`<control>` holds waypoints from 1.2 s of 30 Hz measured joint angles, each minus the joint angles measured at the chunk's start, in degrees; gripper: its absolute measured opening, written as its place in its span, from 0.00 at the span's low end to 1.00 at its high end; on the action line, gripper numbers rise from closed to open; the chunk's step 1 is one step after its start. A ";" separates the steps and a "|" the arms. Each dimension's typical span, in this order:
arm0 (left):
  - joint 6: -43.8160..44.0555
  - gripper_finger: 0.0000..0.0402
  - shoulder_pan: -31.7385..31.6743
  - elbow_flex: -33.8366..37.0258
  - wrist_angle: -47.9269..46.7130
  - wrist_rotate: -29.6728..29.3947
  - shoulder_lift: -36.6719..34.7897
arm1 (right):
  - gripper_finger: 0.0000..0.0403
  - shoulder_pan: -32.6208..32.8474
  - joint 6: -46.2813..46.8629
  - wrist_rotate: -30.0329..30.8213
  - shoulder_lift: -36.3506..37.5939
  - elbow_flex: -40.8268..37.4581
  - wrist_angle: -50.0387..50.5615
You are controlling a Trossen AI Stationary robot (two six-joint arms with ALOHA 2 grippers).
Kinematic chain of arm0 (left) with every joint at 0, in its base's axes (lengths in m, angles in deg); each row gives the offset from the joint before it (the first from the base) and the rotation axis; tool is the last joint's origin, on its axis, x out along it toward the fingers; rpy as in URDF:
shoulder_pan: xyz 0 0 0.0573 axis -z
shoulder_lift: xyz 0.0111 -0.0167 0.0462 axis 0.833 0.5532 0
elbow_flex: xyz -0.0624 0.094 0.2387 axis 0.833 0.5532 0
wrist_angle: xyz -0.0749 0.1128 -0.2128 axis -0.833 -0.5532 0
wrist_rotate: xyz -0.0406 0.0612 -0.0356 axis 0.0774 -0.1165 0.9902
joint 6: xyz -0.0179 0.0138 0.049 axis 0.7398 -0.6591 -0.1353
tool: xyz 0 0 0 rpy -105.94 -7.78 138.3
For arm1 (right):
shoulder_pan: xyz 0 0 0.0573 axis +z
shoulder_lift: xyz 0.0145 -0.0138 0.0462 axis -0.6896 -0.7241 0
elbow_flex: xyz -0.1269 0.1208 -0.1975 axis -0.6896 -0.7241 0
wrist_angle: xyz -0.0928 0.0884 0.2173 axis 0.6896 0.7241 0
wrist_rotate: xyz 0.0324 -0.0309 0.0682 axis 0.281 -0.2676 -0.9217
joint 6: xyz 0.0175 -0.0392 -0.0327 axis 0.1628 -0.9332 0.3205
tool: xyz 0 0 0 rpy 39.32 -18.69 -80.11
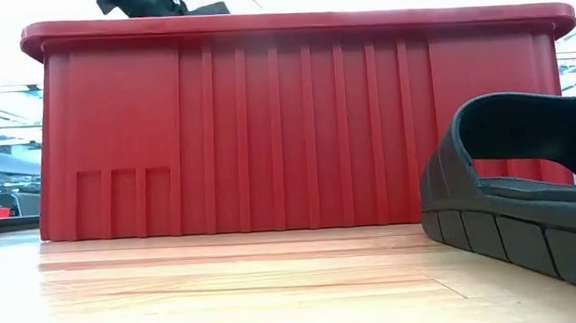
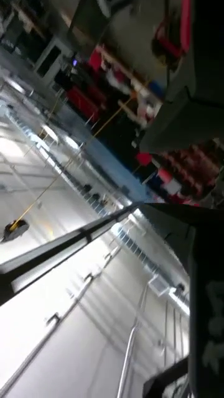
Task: Pick and place slides into bin
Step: Put the black slide into the red bin
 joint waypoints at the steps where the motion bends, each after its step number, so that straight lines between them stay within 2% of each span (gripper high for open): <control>1: 0.48 0.50 0.14 -0.49 0.68 0.69 -0.75 | 0.32 0.14 0.10 0.01 0.00 0.00 -1.53; 8: 0.71 0.50 1.73 -3.81 6.68 7.11 -5.51 | 0.32 0.73 -1.40 0.35 0.02 0.00 -12.17; 14: 1.80 0.50 4.91 -8.35 12.29 9.02 -6.78 | 0.32 2.91 -1.39 0.39 -0.16 0.00 -16.40; 22: -1.57 0.50 9.64 -13.79 12.54 9.17 -6.78 | 0.32 12.27 -8.50 0.40 -2.05 0.02 -29.39; 28: -6.95 0.50 13.35 -16.28 11.27 11.14 -6.65 | 0.32 21.20 -15.60 0.85 -3.85 0.02 -31.20; 31: -8.41 0.50 15.73 -17.78 10.26 9.85 -6.78 | 0.32 25.16 -18.16 2.15 -4.87 0.02 -31.35; 36: -8.70 0.50 21.43 -20.47 5.75 0.30 -6.40 | 0.32 29.13 -21.49 2.16 -6.14 0.02 -31.56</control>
